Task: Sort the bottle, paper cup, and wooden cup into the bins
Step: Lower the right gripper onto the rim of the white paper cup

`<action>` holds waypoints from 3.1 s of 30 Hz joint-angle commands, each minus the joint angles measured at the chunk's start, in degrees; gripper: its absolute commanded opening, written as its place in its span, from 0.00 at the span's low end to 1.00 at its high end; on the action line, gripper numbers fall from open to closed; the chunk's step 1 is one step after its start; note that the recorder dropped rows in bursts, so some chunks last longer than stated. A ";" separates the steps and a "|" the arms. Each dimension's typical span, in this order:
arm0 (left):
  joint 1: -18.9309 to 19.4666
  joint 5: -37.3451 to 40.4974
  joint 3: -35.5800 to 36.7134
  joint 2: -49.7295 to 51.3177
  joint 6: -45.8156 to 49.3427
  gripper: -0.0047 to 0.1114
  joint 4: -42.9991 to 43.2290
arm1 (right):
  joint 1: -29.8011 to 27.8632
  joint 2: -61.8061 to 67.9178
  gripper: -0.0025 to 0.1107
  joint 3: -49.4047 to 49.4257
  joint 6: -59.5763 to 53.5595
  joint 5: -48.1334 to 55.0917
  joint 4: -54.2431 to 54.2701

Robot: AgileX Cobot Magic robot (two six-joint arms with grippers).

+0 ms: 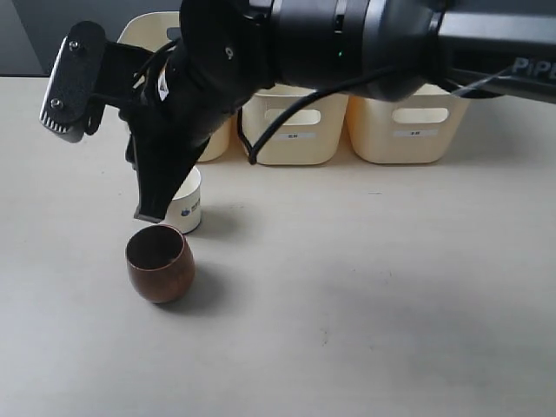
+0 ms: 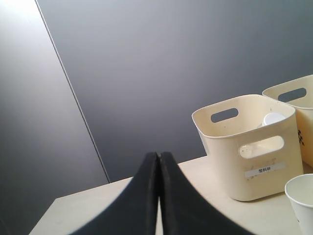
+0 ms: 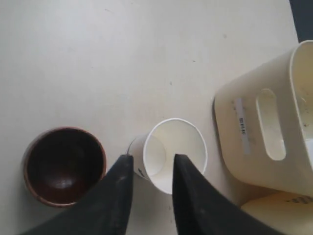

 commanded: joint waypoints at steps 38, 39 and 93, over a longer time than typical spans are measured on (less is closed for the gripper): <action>-0.08 -0.26 0.10 -0.13 -0.13 0.04 0.02 | -3.73 10.98 0.64 -0.83 -0.91 -15.81 11.29; -0.08 -0.26 0.10 -0.13 -0.13 0.04 0.02 | -4.49 11.01 0.64 -0.83 -0.79 -15.66 12.91; -0.08 -0.26 0.10 -0.13 -0.13 0.04 0.02 | -5.33 16.40 0.01 -1.03 -1.61 -18.49 16.57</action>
